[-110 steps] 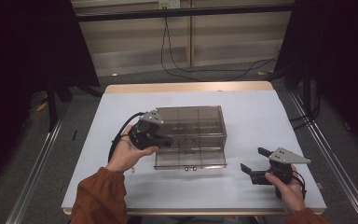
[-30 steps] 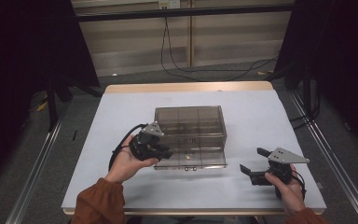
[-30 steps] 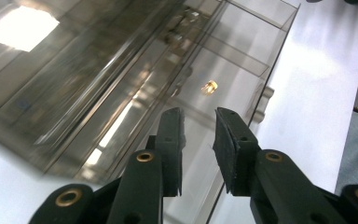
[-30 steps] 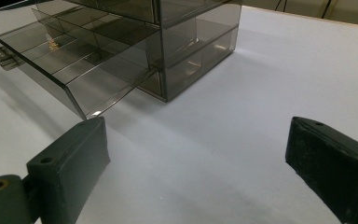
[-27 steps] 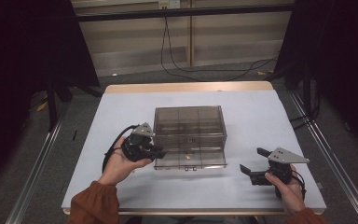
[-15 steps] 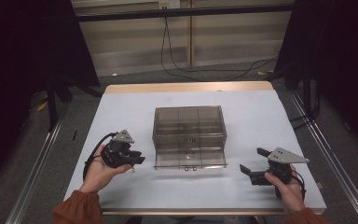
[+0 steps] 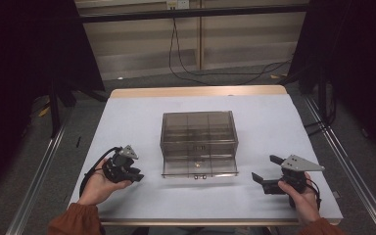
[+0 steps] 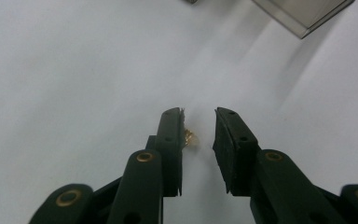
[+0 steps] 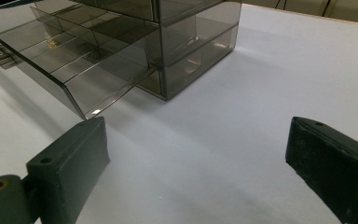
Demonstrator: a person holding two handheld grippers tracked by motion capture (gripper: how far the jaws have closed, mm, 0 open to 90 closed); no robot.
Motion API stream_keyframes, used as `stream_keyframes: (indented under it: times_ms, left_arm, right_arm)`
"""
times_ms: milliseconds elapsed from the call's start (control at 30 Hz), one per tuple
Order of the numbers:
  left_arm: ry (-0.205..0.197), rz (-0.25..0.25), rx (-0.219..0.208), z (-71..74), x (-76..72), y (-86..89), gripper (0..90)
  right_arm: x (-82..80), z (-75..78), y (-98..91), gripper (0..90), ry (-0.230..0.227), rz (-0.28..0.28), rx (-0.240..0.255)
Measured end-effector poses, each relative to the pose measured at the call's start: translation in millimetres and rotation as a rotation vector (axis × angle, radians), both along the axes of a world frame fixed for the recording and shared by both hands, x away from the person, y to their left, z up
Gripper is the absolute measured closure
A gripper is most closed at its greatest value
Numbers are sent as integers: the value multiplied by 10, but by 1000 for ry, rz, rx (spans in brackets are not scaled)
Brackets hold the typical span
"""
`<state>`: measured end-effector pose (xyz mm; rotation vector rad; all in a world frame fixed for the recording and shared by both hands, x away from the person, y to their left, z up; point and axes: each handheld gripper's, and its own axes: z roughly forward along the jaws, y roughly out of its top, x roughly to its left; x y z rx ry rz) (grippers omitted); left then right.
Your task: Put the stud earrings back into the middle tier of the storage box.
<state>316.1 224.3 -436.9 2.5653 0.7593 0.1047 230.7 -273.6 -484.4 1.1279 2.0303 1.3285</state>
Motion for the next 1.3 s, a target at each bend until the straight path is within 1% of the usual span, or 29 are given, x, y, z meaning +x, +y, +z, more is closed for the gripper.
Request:
stream_keyframes:
  times_ms: [33, 100, 167, 233, 267, 333, 367, 433, 533, 567, 600, 700, 800, 867, 900, 933, 967, 1000, 1033, 1067, 1100, 1133, 1167, 1267, 1300]
  left_arm:
    - [-5, 6, 1, -8, -3, 3, 744]
    - [3, -6, 13, -23, 1, 19, 760]
    - [6, 0, 12, -37, -4, 20, 763]
    - [11, -12, 30, -59, -7, 17, 765]
    - [11, -9, 34, -65, -8, 9, 768]
    - [16, -20, 44, -84, 4, -9, 780]
    - [22, -14, 57, -91, 5, -21, 780]
    - [26, -19, 63, -115, 25, -30, 780]
    - [28, -16, 64, -132, 43, -34, 780]
    - [27, -6, 60, -138, 45, -39, 780]
    - [38, -7, 70, -133, 58, -39, 796]
    - [42, -8, 65, -134, 57, -39, 848]
    - [36, -1, 57, -139, 57, -29, 854]
    - [39, 16, 31, -149, 51, -2, 856]
    - [39, 16, 31, -149, 51, -2, 857]
    - [46, 26, 5, -153, 43, 21, 857]
    - [49, 29, -10, -147, 36, 30, 857]
    - [41, 42, -26, -146, 21, 29, 858]
    - [30, 28, -25, -129, 22, 41, 858]
    - [30, 38, -52, -117, 12, 51, 858]
    - [30, 38, -52, -117, 12, 51, 858]
    - [28, 38, -81, -106, 10, 67, 858]
    - [12, 54, -95, -90, -10, 80, 859]
    - [4, 58, -124, -74, -50, 83, 859]
    - [-5, 53, -137, -74, -58, 83, 859]
  right_arm:
    - [0, 0, 0, 52, 0, 0, 0]
    - [-1, 0, 1, 52, -2, 1, -1]
    - [-2, 1, 1, 52, -4, -1, -3]
    - [-1, 1, 1, 52, -3, -2, -4]
    - [1, 0, 0, 52, -2, 0, -3]
    - [1, 0, 1, 52, 1, 0, -1]
    - [1, 0, 0, 52, 0, -1, -2]
    - [0, 0, 1, 52, -2, 0, -3]
    - [0, 0, 0, 52, 0, 1, 0]
    - [0, 0, 0, 52, 0, 1, 0]
    - [0, 0, 0, 52, -2, 2, -1]
    - [0, 0, 0, 52, -2, 2, -1]
    - [1, 0, 0, 52, -2, 2, -3]
    - [1, 0, 0, 52, -2, 2, -3]
    - [1, 0, 0, 52, -2, 2, -3]
    - [1, 0, 1, 52, -2, 2, -3]
    - [1, 0, 0, 52, -1, 2, -3]
    - [1, 0, 0, 52, -1, 2, -3]
    - [2, 0, 0, 52, 0, 1, -2]
    - [2, 0, 0, 52, 1, 1, -2]
    - [1, 1, 0, 52, 2, 1, 0]
    - [1, 1, 0, 52, 2, 1, 0]
    - [1, 0, 0, 52, 1, 1, 0]
    - [1, 0, 1, 52, 1, 1, 0]
    - [1, 0, 0, 52, 1, 1, 0]
